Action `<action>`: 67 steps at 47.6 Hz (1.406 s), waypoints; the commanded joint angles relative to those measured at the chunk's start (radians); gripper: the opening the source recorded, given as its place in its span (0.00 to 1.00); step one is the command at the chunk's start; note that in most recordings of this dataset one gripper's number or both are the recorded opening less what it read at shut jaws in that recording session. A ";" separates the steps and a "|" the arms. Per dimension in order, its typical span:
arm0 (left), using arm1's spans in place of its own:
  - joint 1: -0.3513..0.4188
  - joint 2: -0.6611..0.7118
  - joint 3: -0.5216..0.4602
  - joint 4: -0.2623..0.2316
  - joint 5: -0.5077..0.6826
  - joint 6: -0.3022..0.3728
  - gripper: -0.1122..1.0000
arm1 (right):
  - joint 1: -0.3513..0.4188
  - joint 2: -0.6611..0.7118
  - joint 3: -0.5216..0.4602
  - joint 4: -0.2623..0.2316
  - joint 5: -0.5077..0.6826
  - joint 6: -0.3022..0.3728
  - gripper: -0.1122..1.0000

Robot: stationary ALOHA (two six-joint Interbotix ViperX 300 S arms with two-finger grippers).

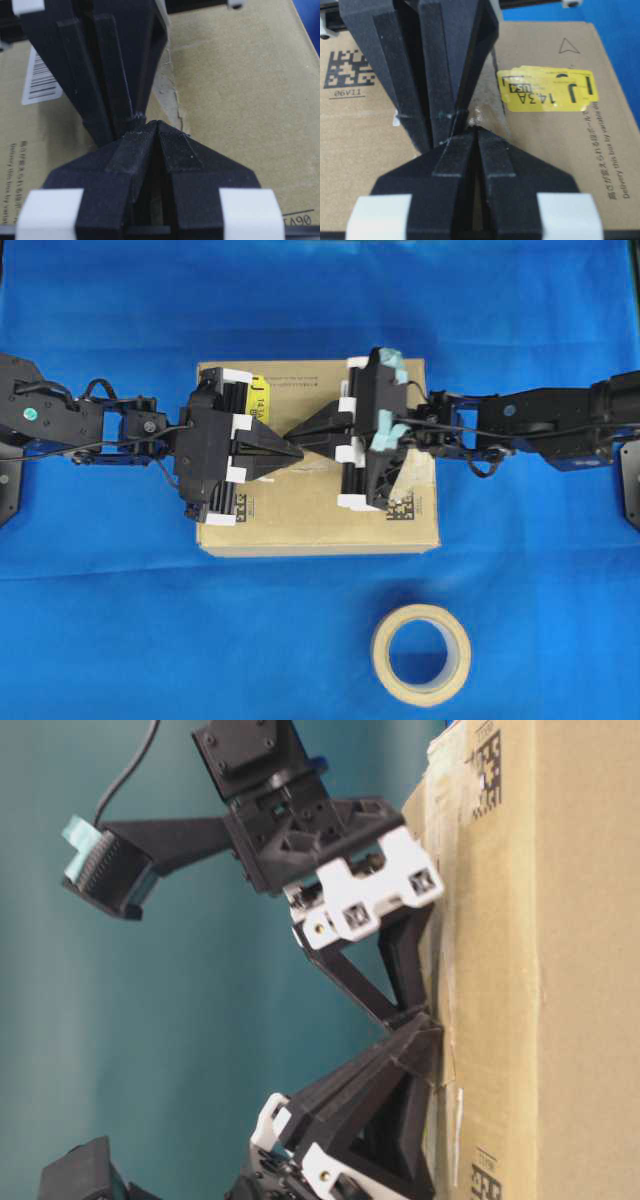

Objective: Apply tape along the seams of the closed cardboard box to seal it securely.

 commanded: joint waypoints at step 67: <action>-0.017 -0.160 0.204 -0.049 -0.015 -0.005 0.10 | 0.074 -0.209 0.250 0.115 -0.044 0.011 0.10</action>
